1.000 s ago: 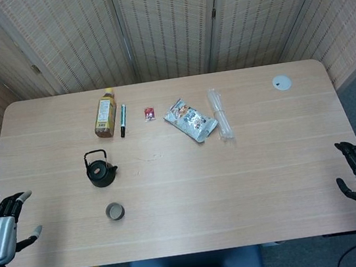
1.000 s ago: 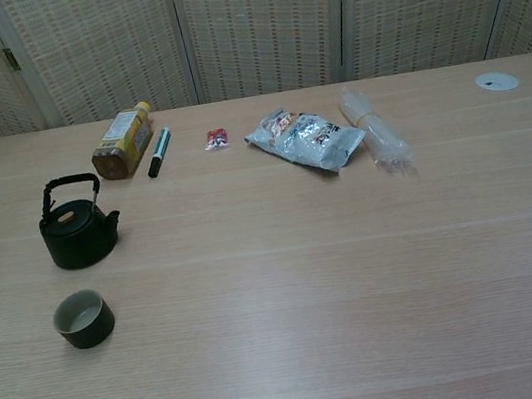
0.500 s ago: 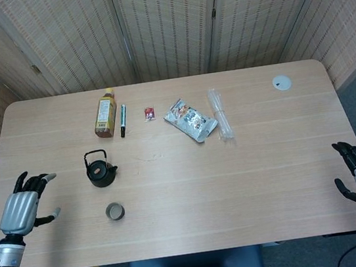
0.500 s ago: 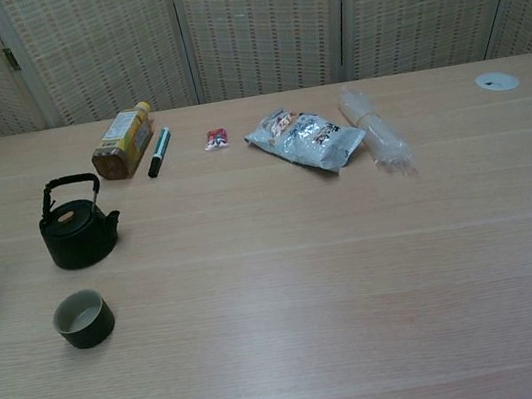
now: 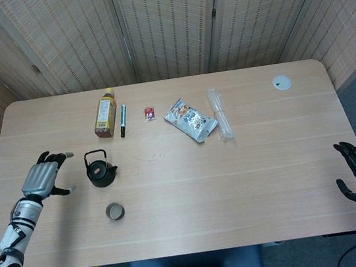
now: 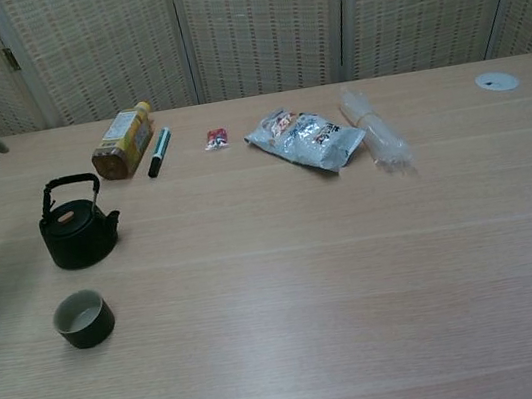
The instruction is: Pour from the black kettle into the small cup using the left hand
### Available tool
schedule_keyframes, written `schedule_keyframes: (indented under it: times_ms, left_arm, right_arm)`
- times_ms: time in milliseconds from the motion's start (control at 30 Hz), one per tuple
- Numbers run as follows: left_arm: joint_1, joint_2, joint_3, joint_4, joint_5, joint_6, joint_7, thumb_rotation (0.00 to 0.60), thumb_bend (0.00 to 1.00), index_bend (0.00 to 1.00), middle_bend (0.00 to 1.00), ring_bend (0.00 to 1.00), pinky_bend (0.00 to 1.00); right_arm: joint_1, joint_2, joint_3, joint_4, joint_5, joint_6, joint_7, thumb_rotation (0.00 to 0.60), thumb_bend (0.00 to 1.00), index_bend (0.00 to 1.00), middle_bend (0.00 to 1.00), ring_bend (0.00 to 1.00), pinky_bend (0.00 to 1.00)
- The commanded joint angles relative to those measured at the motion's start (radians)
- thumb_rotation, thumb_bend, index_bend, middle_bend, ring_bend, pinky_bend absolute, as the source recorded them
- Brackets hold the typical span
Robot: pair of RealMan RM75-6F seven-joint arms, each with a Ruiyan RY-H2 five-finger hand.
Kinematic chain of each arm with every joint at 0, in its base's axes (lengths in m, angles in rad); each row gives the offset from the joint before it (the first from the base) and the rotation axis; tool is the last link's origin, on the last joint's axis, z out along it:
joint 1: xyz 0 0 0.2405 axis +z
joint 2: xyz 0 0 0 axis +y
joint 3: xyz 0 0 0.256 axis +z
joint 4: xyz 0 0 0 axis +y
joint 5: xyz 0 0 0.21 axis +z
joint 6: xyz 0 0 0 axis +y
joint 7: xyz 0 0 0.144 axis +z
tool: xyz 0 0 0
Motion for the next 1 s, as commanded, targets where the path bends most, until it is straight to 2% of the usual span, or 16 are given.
schedule_keyframes:
  times_ms: [33,200,400,500,667,1000]
  left_arm:
    - [-0.079,-0.043,-0.011,0.082,-0.113,-0.1,0.025,0.6,0.24,0.19,0.23,0.17,0.0]
    - [-0.147,-0.099,-0.014,0.184,-0.238,-0.205,0.0,0.6,0.23,0.2,0.23,0.17,0.0]
    - [-0.203,-0.149,-0.019,0.289,-0.302,-0.319,-0.073,0.593,0.22,0.2,0.23,0.17,0.0]
    - [-0.226,-0.172,-0.015,0.336,-0.311,-0.349,-0.093,0.539,0.21,0.2,0.23,0.17,0.0]
    - [-0.253,-0.198,-0.001,0.386,-0.309,-0.371,-0.111,0.488,0.2,0.21,0.23,0.17,0.0]
    - [-0.303,-0.246,0.05,0.467,-0.35,-0.41,-0.124,0.468,0.19,0.22,0.25,0.17,0.0]
  right_arm:
    - [0.0,0.002,0.0,-0.003,0.004,-0.004,-0.004,0.6,0.38,0.13,0.18,0.21,0.07]
    - [0.001,0.003,-0.002,-0.007,0.006,-0.009,-0.011,0.6,0.38,0.14,0.19,0.21,0.07]
    - [0.001,0.006,0.0,-0.01,0.012,-0.015,-0.014,0.6,0.38,0.16,0.21,0.22,0.07]
    - [0.001,0.008,-0.001,-0.01,0.014,-0.017,-0.014,0.6,0.38,0.16,0.21,0.23,0.07]
    - [-0.003,0.008,0.0,-0.008,0.021,-0.015,-0.013,0.6,0.38,0.17,0.22,0.23,0.07]
    - [-0.002,0.005,0.002,-0.003,0.029,-0.021,-0.013,0.6,0.38,0.18,0.23,0.24,0.07]
